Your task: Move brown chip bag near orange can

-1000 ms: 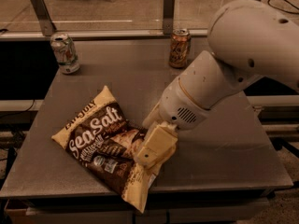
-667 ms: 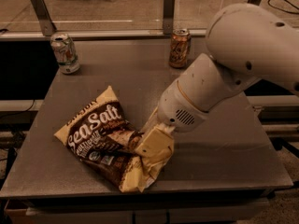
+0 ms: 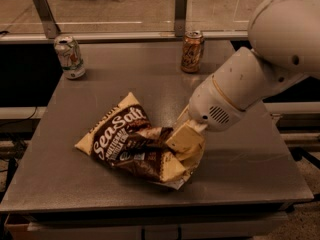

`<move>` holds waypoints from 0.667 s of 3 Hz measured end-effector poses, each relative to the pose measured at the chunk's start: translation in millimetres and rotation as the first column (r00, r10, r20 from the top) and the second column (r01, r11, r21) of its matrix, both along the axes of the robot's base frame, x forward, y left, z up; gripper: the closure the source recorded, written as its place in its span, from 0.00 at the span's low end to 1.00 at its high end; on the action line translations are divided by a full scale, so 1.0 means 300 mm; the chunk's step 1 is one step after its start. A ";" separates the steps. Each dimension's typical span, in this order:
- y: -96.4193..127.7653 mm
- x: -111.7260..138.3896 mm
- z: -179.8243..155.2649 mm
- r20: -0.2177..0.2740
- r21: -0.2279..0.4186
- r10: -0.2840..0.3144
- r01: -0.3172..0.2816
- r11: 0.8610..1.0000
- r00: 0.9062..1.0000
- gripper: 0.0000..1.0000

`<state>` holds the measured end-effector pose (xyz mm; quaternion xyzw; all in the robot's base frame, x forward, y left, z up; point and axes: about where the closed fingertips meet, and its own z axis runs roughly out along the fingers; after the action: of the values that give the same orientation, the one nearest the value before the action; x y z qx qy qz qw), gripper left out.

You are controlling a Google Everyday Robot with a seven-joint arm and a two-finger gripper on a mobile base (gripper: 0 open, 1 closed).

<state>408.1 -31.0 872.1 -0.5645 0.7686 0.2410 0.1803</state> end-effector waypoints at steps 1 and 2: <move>-0.142 0.107 0.111 0.089 -0.004 -0.081 0.082 0.997 0.993 1.00; -0.315 0.225 0.216 0.167 -0.013 -0.173 0.178 0.984 0.971 1.00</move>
Offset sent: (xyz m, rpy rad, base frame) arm 0.1156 -0.1732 0.1099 -0.0576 -0.2729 -0.3183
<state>475.6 -125.4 936.8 -0.5149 0.8011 0.1656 0.2563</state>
